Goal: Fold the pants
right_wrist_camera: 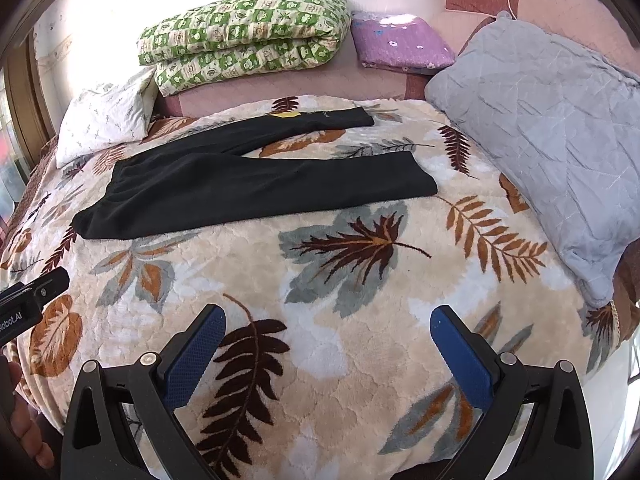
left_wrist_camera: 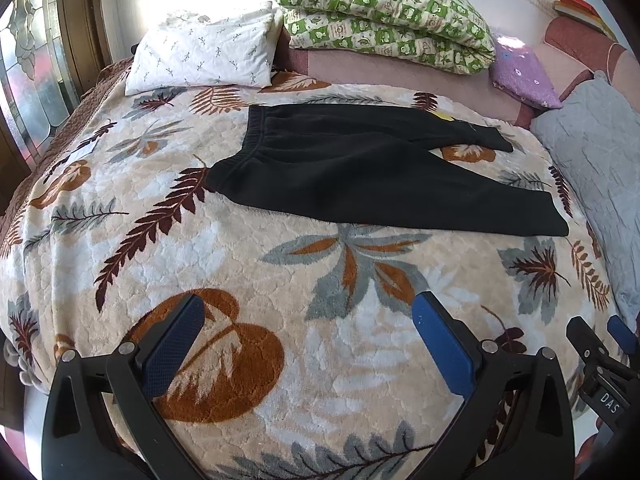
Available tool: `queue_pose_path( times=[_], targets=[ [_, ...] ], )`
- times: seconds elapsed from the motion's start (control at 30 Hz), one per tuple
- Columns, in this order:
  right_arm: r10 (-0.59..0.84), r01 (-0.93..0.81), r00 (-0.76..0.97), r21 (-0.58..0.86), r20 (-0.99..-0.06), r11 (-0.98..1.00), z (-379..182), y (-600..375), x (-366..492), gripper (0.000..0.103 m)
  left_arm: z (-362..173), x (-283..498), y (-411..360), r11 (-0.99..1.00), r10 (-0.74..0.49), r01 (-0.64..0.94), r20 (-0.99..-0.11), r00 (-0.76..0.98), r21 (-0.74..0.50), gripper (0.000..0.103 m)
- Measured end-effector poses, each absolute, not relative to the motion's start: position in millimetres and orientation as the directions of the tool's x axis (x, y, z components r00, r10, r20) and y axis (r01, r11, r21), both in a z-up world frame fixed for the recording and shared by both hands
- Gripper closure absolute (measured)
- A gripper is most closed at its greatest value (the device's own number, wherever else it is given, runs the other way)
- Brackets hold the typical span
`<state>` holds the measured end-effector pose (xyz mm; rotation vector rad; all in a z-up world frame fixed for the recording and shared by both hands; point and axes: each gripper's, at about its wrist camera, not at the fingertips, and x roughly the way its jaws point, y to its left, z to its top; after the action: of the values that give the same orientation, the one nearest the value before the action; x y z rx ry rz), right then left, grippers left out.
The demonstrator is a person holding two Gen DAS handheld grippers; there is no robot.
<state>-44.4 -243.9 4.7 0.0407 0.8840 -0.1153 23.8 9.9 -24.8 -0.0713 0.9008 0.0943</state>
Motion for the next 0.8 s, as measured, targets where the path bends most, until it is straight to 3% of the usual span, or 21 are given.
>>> queue_pose_path(
  times=[0.27,0.8],
  targets=[
    [-0.058,0.092,0.635,0.001,-0.77,0.996,17.9,-251.1,-17.5,0.0,-21.9,56.0,10.7,0.992,0.095,-0.121,-0.801,0.591,0.029,0.0],
    [-0.055,0.074,0.658,-0.008,-0.751,0.997,24.1,-248.1,16.9,0.0,-15.5,65.2,14.8,0.991,0.065,-0.129,-0.784,0.618,-0.02,0.0]
  ],
)
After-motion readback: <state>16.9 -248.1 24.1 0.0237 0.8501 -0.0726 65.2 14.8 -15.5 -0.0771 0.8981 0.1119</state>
